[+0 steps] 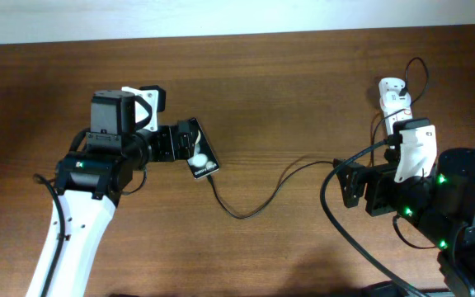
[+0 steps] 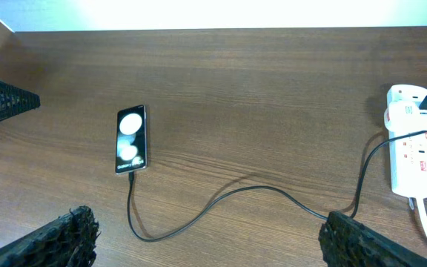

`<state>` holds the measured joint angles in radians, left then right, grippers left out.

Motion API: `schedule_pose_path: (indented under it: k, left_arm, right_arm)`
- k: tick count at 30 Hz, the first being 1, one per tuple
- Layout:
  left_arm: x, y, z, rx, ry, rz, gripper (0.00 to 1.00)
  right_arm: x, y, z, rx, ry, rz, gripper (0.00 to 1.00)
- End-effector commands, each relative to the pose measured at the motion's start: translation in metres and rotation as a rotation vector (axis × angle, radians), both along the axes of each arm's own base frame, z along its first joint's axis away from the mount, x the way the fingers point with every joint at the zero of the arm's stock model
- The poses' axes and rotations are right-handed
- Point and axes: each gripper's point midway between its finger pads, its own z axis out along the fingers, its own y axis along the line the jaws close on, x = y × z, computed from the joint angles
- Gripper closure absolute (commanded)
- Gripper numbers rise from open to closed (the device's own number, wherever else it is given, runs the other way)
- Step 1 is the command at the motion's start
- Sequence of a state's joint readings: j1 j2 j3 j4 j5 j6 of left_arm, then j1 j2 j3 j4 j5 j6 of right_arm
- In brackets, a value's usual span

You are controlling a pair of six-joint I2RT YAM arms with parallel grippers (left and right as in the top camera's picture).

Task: Plug charger to phone and switch on socket
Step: 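Set the phone on the table and withdraw the left gripper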

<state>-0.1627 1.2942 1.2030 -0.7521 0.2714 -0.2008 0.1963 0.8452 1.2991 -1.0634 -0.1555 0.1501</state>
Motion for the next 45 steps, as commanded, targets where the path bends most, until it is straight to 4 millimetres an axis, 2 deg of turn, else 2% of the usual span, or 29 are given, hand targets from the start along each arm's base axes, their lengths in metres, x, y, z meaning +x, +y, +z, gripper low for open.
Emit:
schedule_pose_path:
  k: [1, 5, 8, 10, 12, 16, 17, 19, 20, 24, 26, 28, 33, 38, 42, 45]
  left_arm:
    - [0.000, -0.001, 0.008, 0.013, -0.029, -0.015, 0.01]
    - [-0.009, 0.007, 0.006, 0.045, -0.009, 0.010, 0.01]
    - [-0.016, 0.008, 0.025, 0.030, -0.093, 0.012, 0.01]
    - [-0.027, 0.010, 0.042, 0.008, -0.215, 0.015, 0.01]
    - [-0.042, 0.013, 0.043, -0.015, -0.300, 0.024, 0.01]
    - [-0.073, 0.018, 0.029, -0.048, -0.478, 0.028, 0.01]
    - [-0.082, 0.021, 0.020, -0.072, -0.531, 0.046, 0.01]
    - [-0.087, 0.028, 0.005, -0.119, -0.547, 0.117, 0.01]
    - [-0.091, 0.033, -0.009, -0.143, -0.563, 0.162, 0.01]
    - [-0.097, 0.037, -0.034, -0.155, -0.629, 0.177, 0.01]
    - [-0.097, 0.046, -0.049, -0.189, -0.639, 0.250, 0.01]
    - [-0.098, 0.052, -0.051, -0.209, -0.676, 0.290, 0.01]
    - [-0.101, 0.078, -0.034, -0.215, -0.807, 0.389, 0.01]
    - [-0.100, 0.095, -0.027, -0.195, -0.859, 0.464, 0.01]
    - [-0.098, 0.101, -0.041, -0.175, -0.836, 0.496, 0.01]
    - [-0.098, 0.114, -0.048, -0.135, -0.814, 0.571, 0.01]
  right_arm:
    - [-0.001, 0.001, 0.002, -0.003, -0.007, 0.008, 0.01]
    - [-0.001, 0.001, 0.002, -0.003, -0.007, 0.008, 0.01]
    - [-0.001, 0.001, 0.002, -0.003, -0.008, 0.008, 0.01]
    - [-0.001, 0.001, 0.002, -0.003, -0.007, 0.007, 0.01]
    - [-0.001, 0.001, 0.002, -0.003, -0.007, 0.007, 0.01]
    - [-0.001, 0.001, 0.002, -0.003, -0.007, 0.008, 0.01]
    - [-0.001, 0.001, 0.002, -0.003, -0.007, 0.007, 0.01]
    - [-0.001, 0.001, 0.002, -0.003, -0.007, 0.007, 0.01]
    - [-0.001, 0.001, 0.002, -0.003, -0.007, 0.007, 0.01]
    - [-0.001, 0.001, 0.002, -0.003, -0.007, 0.008, 0.01]
    - [-0.001, 0.001, 0.002, -0.003, -0.007, 0.008, 0.02]
    - [-0.001, 0.001, 0.002, -0.003, -0.008, 0.008, 0.01]
    - [-0.001, 0.001, 0.002, -0.003, -0.007, 0.007, 0.01]
    - [-0.001, 0.001, 0.002, -0.003, -0.008, 0.008, 0.01]
    - [-0.001, 0.001, 0.002, -0.003, -0.007, 0.007, 0.01]
    - [-0.001, 0.001, 0.002, -0.003, -0.007, 0.008, 0.01]
